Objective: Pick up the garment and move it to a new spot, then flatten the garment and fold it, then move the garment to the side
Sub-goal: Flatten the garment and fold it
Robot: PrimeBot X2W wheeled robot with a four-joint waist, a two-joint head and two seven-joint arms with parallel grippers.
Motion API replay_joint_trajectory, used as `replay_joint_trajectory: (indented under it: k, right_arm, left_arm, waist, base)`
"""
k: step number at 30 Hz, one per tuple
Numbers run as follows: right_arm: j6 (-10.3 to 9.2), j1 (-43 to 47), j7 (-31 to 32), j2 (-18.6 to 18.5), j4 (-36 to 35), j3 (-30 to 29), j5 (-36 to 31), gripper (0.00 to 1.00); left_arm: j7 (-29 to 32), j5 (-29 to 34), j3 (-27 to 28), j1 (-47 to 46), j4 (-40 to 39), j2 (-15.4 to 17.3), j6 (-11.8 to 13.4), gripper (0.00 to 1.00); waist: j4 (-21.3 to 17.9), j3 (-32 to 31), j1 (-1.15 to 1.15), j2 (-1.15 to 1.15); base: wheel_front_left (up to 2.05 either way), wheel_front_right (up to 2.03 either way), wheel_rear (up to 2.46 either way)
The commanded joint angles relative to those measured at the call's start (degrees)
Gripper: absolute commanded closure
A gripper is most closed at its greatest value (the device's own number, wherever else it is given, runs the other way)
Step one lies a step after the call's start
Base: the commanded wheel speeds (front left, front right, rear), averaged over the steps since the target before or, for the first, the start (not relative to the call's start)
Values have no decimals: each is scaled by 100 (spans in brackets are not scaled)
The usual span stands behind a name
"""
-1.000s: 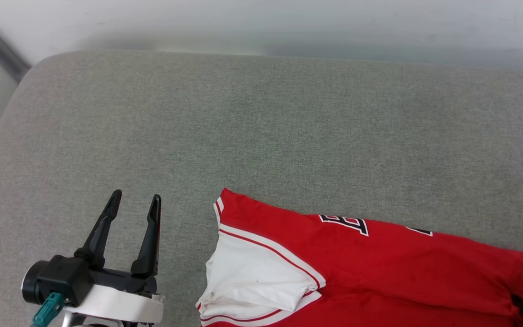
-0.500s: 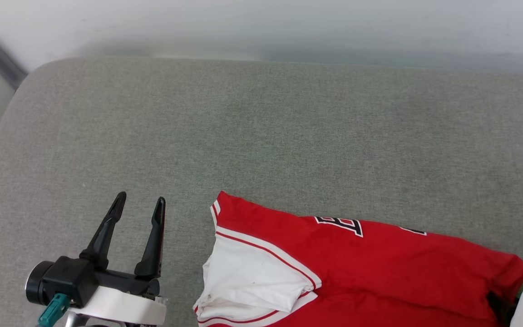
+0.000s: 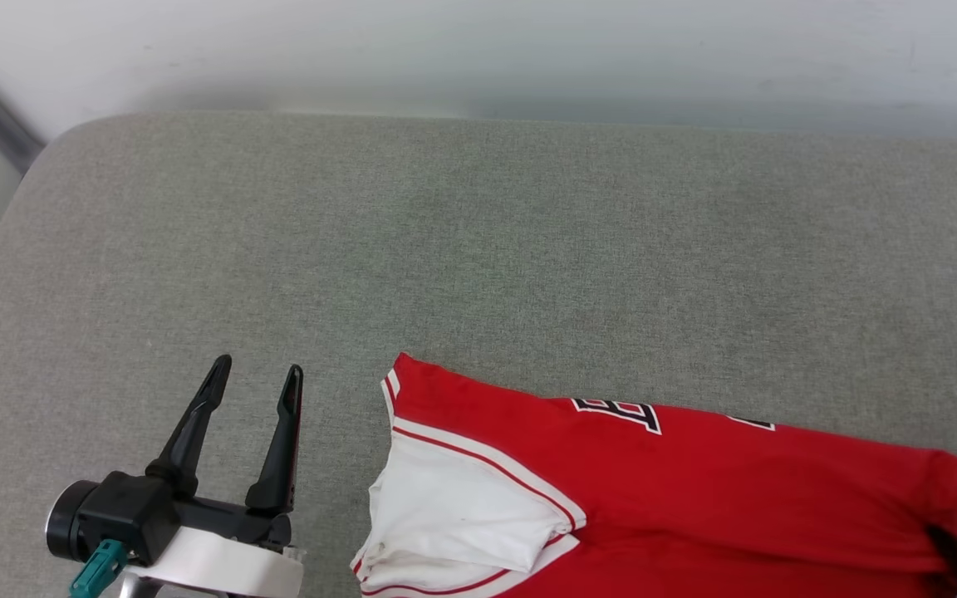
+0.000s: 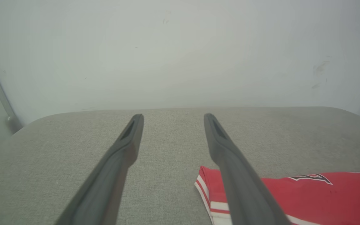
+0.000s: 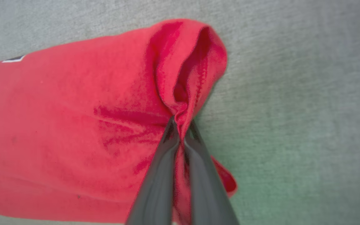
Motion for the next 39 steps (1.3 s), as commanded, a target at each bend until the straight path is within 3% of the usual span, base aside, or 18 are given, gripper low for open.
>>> replay_joint_trajectory:
  k: [1, 9, 14, 21, 27, 33, 39]
  right_arm:
    - [-34, -13, -36, -137, 144, -169, -123, 100]
    - [-25, -148, -169, -275, 238, -736, -483, 100]
    - [-22, -57, 44, -112, -80, -671, -348, 100]
    - [-20, 371, 719, 140, -1370, -185, 23, 100]
    - [-20, 530, 1244, 565, -2319, 194, 218, 100]
    - [-20, 420, 1647, 1054, -2799, 738, 381, 100]
    - [-20, 243, 1618, 1209, -2715, 1325, 793, 100]
  left_arm:
    - [-26, 11, 8, 46, 6, -15, -8, 0]
    - [-26, -23, 2, 80, 49, -30, -9, 0]
    - [-26, -50, -8, 188, 102, -38, -10, 0]
    - [-26, -103, -93, 306, 187, -69, -10, 0]
    - [-26, -142, -145, 323, 211, -83, -10, 0]
    - [-26, -180, -179, 330, 235, -87, -10, 0]
    - [-26, -194, -177, 321, 250, -49, -10, 0]
  waist:
    - [-4, -6, 0, 0]
    - [-47, -100, 0, 0]
    - [-92, -276, 0, 0]
    - [-101, -568, 0, 0]
    - [-14, -649, 0, 0]
    - [107, -681, 0, 0]
    - [216, -695, 0, 0]
  base:
    - [0, 0, 0]
    - [0, 0, 0]
    - [0, 0, 0]
    - [0, 0, 0]
    - [0, 0, 0]
    - [0, 0, 0]
    - [0, 0, 0]
